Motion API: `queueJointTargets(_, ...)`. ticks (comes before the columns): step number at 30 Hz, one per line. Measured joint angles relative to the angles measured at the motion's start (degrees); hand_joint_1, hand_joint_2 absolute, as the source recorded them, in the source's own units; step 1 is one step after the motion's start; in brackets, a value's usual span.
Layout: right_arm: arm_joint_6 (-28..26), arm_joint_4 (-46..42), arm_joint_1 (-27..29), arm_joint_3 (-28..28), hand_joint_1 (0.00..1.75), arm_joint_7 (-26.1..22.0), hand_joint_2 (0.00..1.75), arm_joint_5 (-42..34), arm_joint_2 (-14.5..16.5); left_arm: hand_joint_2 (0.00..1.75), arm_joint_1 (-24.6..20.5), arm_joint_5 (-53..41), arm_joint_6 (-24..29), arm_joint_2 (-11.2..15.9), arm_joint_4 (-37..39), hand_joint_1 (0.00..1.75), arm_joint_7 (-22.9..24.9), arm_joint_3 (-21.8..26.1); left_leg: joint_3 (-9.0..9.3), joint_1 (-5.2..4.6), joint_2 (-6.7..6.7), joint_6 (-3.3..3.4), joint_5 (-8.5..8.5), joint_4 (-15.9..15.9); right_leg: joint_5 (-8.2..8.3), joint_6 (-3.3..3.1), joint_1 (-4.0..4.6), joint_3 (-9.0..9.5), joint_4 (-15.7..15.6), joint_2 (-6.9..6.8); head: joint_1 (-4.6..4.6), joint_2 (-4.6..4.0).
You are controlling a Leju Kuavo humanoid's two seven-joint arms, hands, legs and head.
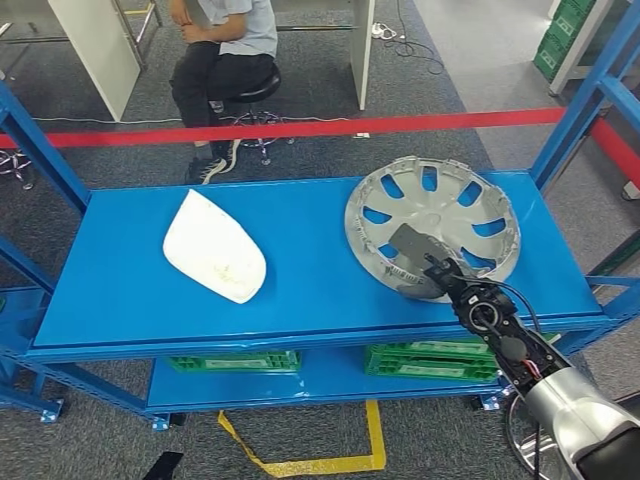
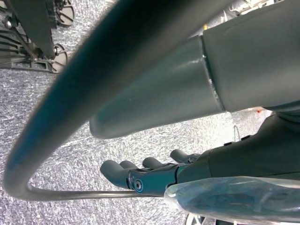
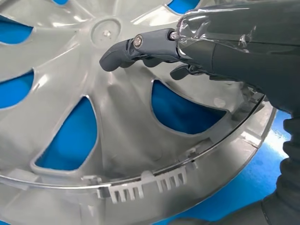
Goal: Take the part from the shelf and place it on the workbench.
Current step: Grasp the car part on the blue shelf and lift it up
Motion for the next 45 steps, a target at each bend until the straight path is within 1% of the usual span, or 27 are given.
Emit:
queueJointTargets(11,0.89,-0.03,0.00,0.62,0.00,0.94,1.75,2.20,0.00,0.00,0.00,0.20,-0.46,0.00,0.00,0.00,-0.13,-0.13,0.00,0.00,0.00,0.00,0.00,0.00,0.00,0.00,0.00,-0.01,0.00,0.00,-0.04,-0.01)
queueJointTargets(13,0.92,-0.03,0.00,0.62,0.05,0.98,1.75,2.26,0.00,0.00,0.00,0.20,-0.47,0.00,0.00,0.00,-0.19,-0.21,0.00,0.00,0.00,0.00,0.00,0.00,0.00,0.00,0.00,-0.01,0.00,0.00,-0.04,-0.01)
queueJointTargets(18,0.96,-0.05,0.01,0.62,0.27,1.02,1.75,2.67,0.00,0.00,0.00,0.19,-0.49,0.00,0.00,0.00,-0.25,-0.46,0.00,0.00,0.00,0.00,0.00,0.00,0.00,0.00,0.00,-0.03,-0.01,0.00,-0.03,-0.01)
queueJointTargets(20,1.03,-0.11,0.01,0.62,0.41,1.04,1.75,2.90,0.00,0.87,0.00,0.19,-0.56,0.00,0.00,0.00,-0.26,-0.51,0.00,0.00,0.00,0.00,0.00,0.00,0.00,0.00,0.00,-0.03,0.00,0.00,-0.02,-0.01)
queueJointTargets(22,1.09,-0.31,0.02,0.59,0.49,1.04,1.75,3.15,0.00,1.75,0.00,0.21,-0.63,0.00,0.00,0.00,-0.31,-0.53,0.01,0.00,0.01,0.00,0.00,0.00,0.00,0.00,0.00,-0.03,-0.01,0.01,-0.02,-0.01)
queueJointTargets(24,1.13,-0.50,0.00,0.56,0.51,1.02,1.75,3.39,0.00,1.75,0.00,0.29,-0.74,0.00,0.00,0.00,-0.39,-0.54,0.02,0.00,0.02,0.00,0.00,0.00,0.00,0.00,0.00,-0.03,-0.01,0.01,-0.02,-0.01)
queueJointTargets(25,1.15,-0.57,0.00,0.54,0.56,1.01,1.75,3.48,0.00,1.75,-0.01,0.38,-0.83,0.00,0.00,0.00,-0.43,-0.55,0.02,0.00,0.02,0.00,0.00,0.00,0.00,0.00,0.00,-0.03,-0.01,0.01,-0.03,-0.01)
queueJointTargets(28,1.27,-0.80,0.01,0.53,0.81,1.01,1.75,3.61,0.00,1.75,0.00,0.64,-0.99,0.00,0.00,0.00,-0.44,-0.55,0.03,0.00,0.02,0.00,0.00,0.00,0.00,0.00,0.00,-0.05,-0.01,0.01,-0.04,-0.01)
queueJointTargets(30,1.32,-0.86,0.03,0.54,0.92,1.01,1.75,3.67,0.00,1.75,0.00,0.78,-1.04,0.01,0.00,0.00,-0.46,-0.55,0.02,0.00,0.01,0.00,0.00,0.00,0.00,0.00,0.00,-0.05,0.00,0.01,-0.03,-0.01)
queueJointTargets(36,1.76,-1.02,0.09,0.54,0.99,0.98,1.75,4.13,0.00,1.75,0.00,1.16,-1.27,0.02,0.00,0.00,-0.66,-0.55,0.02,0.00,0.02,0.00,0.00,0.00,0.00,0.00,0.00,-0.04,0.00,0.01,-0.03,0.00)
queueJointTargets(39,1.83,-1.23,0.09,0.52,0.94,0.92,1.75,4.22,0.00,1.75,0.00,1.33,-1.32,0.03,0.00,0.00,-0.74,-0.55,0.02,0.00,0.01,0.00,0.00,0.00,0.00,0.00,0.00,-0.04,0.00,0.01,-0.02,0.00)
queueJointTargets(45,2.13,-1.44,0.09,0.51,1.06,0.84,1.75,4.54,0.00,1.75,0.02,2.19,-1.48,0.04,0.00,0.00,-0.84,-0.55,0.02,0.00,0.01,0.00,0.00,0.00,0.00,0.00,0.00,-0.02,0.00,0.01,-0.04,-0.01)
